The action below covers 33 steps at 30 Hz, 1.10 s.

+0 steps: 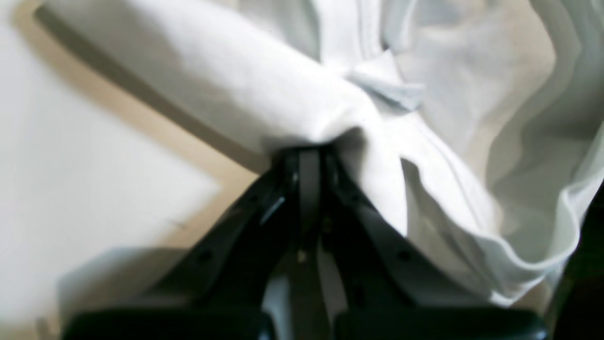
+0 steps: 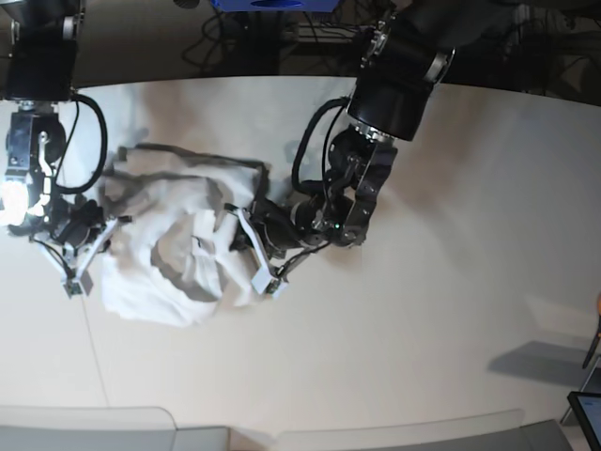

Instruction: Fold the T-shirt properly

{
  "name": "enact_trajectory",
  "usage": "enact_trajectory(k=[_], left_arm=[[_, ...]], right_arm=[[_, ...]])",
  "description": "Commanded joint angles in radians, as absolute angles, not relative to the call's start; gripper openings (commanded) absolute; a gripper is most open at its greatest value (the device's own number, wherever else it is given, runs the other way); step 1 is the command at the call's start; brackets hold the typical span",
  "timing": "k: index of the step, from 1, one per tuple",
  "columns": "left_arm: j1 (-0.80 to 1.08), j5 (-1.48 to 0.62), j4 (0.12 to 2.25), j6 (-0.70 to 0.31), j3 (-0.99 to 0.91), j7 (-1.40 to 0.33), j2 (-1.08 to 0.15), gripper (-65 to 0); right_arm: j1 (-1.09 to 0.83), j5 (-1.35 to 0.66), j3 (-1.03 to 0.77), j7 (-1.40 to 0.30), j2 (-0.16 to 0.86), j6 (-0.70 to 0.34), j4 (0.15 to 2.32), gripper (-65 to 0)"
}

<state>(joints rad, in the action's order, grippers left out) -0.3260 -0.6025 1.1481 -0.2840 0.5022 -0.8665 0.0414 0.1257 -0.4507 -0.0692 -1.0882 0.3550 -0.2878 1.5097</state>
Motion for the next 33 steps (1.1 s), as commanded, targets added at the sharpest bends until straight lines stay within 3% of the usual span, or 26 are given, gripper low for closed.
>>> enact_trajectory(k=[1, 6, 12, 18, 23, 29, 33], left_arm=[[-0.358, -0.602, 1.147, -0.275, 0.501, -0.845, 0.048, -65.0], [-0.406, -0.604, 1.109, -0.275, 0.501, -0.814, 0.044, -65.0], [-0.369, -0.610, 1.264, -0.272, 0.487, -0.816, -0.001, -65.0], [-0.269, -0.604, 1.497, -0.174, 0.257, -0.934, -0.064, -65.0], [-0.171, -0.607, 1.655, -0.174, 0.237, -1.067, -0.125, -65.0], [0.010, -0.605, 1.837, -0.176, 0.239, -1.076, -0.127, -65.0], [0.108, -0.602, 1.888, -0.176, 0.226, -1.076, -0.134, -65.0]], right_arm=[[0.148, -0.458, -0.073, -1.072, 0.387, -0.289, 1.511, -64.0], [0.154, -0.458, -0.074, -1.035, 0.449, -0.289, 1.518, -64.0], [0.107, -0.460, -0.082, -1.007, 0.476, -0.289, 1.698, -64.0], [0.058, -0.460, -0.077, -1.017, 0.438, -0.288, 1.979, -63.4], [0.064, -0.458, -0.082, -1.017, 0.444, -0.285, 1.936, -63.4], [0.064, -0.460, -0.047, -1.113, 0.476, -0.285, 1.943, -64.0], [0.058, -0.460, -0.018, -1.138, 0.433, -0.285, 2.000, -63.3]])
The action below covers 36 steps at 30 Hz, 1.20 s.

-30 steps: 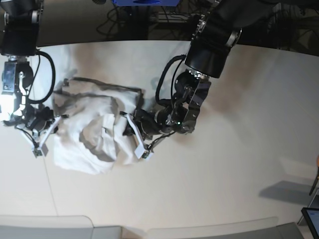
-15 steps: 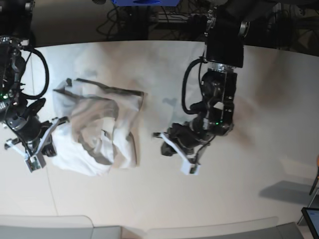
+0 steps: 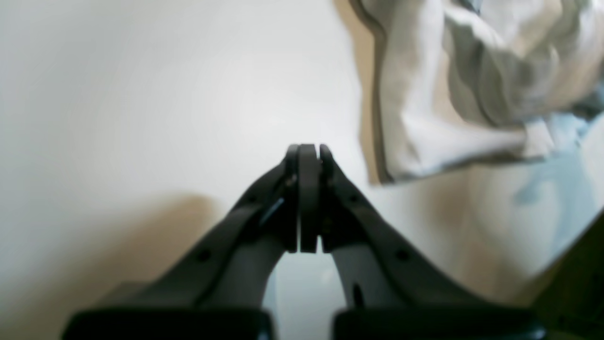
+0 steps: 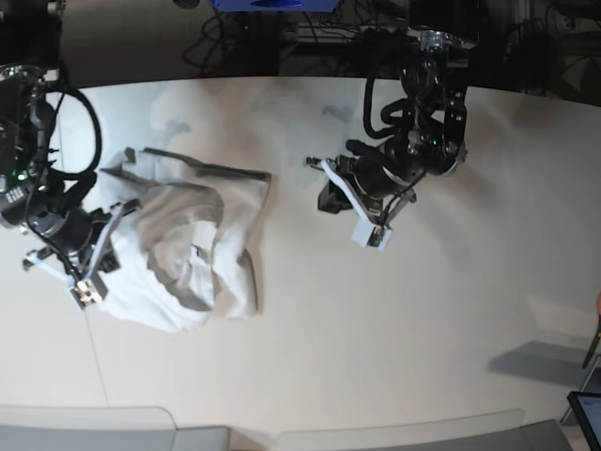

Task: Fold the T-shirt properly
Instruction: 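Open both grippers and lift them off the crumpled shirt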

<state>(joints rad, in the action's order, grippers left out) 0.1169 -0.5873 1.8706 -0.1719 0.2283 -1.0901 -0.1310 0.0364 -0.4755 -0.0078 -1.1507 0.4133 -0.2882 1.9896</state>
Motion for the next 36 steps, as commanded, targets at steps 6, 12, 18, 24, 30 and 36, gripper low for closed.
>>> enact_trajectory(k=[6, 12, 18, 24, 30, 36], left_arm=[[0.205, -0.602, 1.936, -0.173, 0.214, -1.072, -0.228, -65.0], [0.237, -0.602, 1.939, -0.174, 0.110, -1.070, -0.237, -65.0], [0.232, -0.602, 1.939, -0.174, 0.104, -1.070, -0.239, -65.0], [0.236, -0.602, 1.937, -0.177, 0.104, -1.070, -0.245, -65.0], [0.234, -0.602, 1.937, -0.177, 0.104, -1.070, -0.251, -65.0], [0.231, -0.602, 1.937, -0.177, 0.105, -1.070, -0.242, -65.0]], right_arm=[[0.082, -0.460, 0.028, -1.144, 0.378, -0.110, 2.003, -47.4], [0.094, -0.460, 0.217, -1.135, 0.374, 0.104, 2.003, -26.4], [0.116, -0.458, 0.262, -1.138, 0.298, 0.242, 2.002, -26.4], [0.120, -0.426, 0.262, -1.136, 0.323, 0.312, 1.988, -26.4], [0.114, -0.232, 0.268, -1.139, 0.318, 0.309, 1.986, -26.3], [0.114, -0.228, 0.268, -1.136, 0.315, 0.308, 1.965, -26.1]])
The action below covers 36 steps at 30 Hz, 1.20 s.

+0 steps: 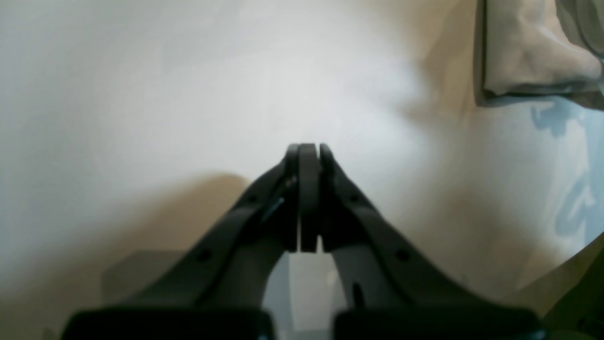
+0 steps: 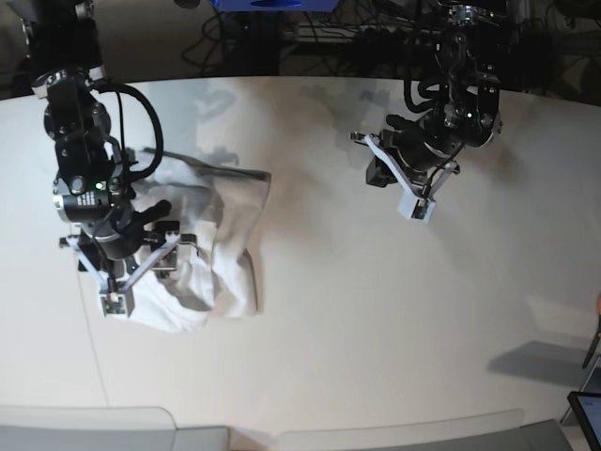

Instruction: Fold the T-shirt properly

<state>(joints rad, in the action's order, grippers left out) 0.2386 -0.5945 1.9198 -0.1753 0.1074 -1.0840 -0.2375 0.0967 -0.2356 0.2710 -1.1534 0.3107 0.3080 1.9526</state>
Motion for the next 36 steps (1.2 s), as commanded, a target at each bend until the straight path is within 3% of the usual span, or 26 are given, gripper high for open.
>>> enact_trajectory(k=[1, 16, 19, 22, 23, 36], left_arm=[[0.231, -0.604, 1.937, -0.177, 0.105, -1.070, -0.242, -65.0], [0.229, -0.604, 1.936, -0.177, 0.105, -1.070, -0.245, -65.0], [0.229, -0.604, 1.936, -0.177, 0.105, -1.070, -0.245, -65.0], [0.229, -0.604, 1.934, -0.177, 0.105, -1.070, -0.245, -65.0], [0.229, -0.604, 1.933, -0.177, 0.105, -1.070, -0.245, -65.0], [0.216, -0.602, 1.928, -0.177, 0.104, -1.069, -0.245, -65.0]], right_arm=[[0.114, -0.228, 0.268, -1.136, 0.311, 0.308, 1.957, -26.1], [0.113, -0.223, 0.269, -1.092, 0.285, 0.308, 1.831, -26.8], [0.113, -0.225, 0.269, -1.092, 0.285, 0.308, 1.828, -37.3], [0.113, -0.226, 0.268, -1.093, 0.283, 0.308, 1.828, -60.6], [0.113, -0.226, 0.268, -1.096, 0.283, 0.308, 1.831, -65.0], [0.064, -0.228, 0.269, -1.181, 0.189, 0.306, 1.979, -64.1]])
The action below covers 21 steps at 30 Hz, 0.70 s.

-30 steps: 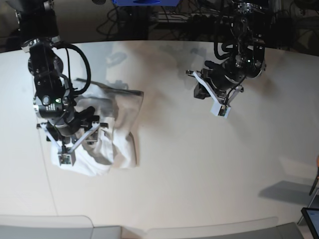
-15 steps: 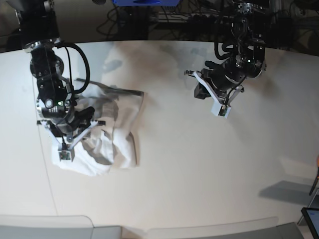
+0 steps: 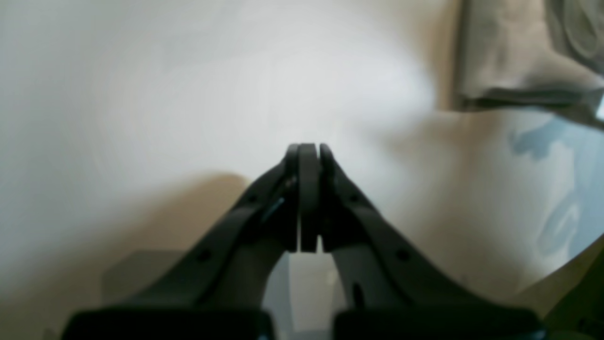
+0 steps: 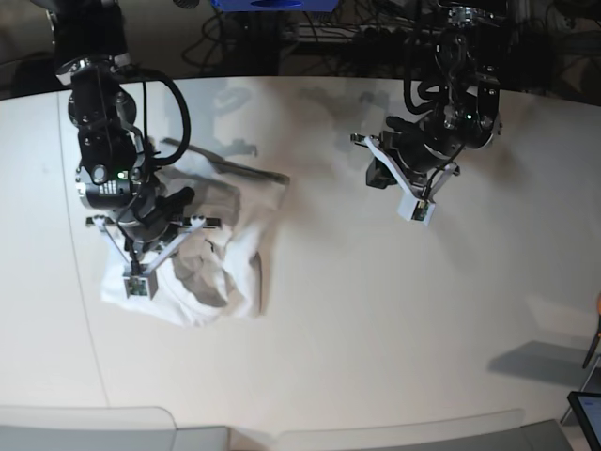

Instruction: Fold the T-shirt properly

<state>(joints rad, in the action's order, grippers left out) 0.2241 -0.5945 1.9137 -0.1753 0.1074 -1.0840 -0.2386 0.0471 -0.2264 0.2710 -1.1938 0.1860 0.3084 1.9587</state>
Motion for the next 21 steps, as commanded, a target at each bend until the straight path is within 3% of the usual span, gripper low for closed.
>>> enact_trajectory(k=[1, 9, 21], left_arm=[[0.216, -0.602, 1.928, -0.177, 0.104, -1.069, -0.245, -65.0], [0.208, -0.602, 1.885, -0.177, 0.105, -1.069, -0.240, -65.0], [0.048, -0.602, 1.745, -0.176, 0.180, -1.067, -0.183, -65.0]], right_arm=[[0.065, -0.228, 0.269, -1.181, 0.185, 0.306, 1.980, -64.1], [0.134, -0.346, 0.259, -1.201, 0.185, 0.306, 1.992, -64.1], [0.143, -0.450, 0.266, -1.171, 0.171, 0.306, 1.991, -64.1]])
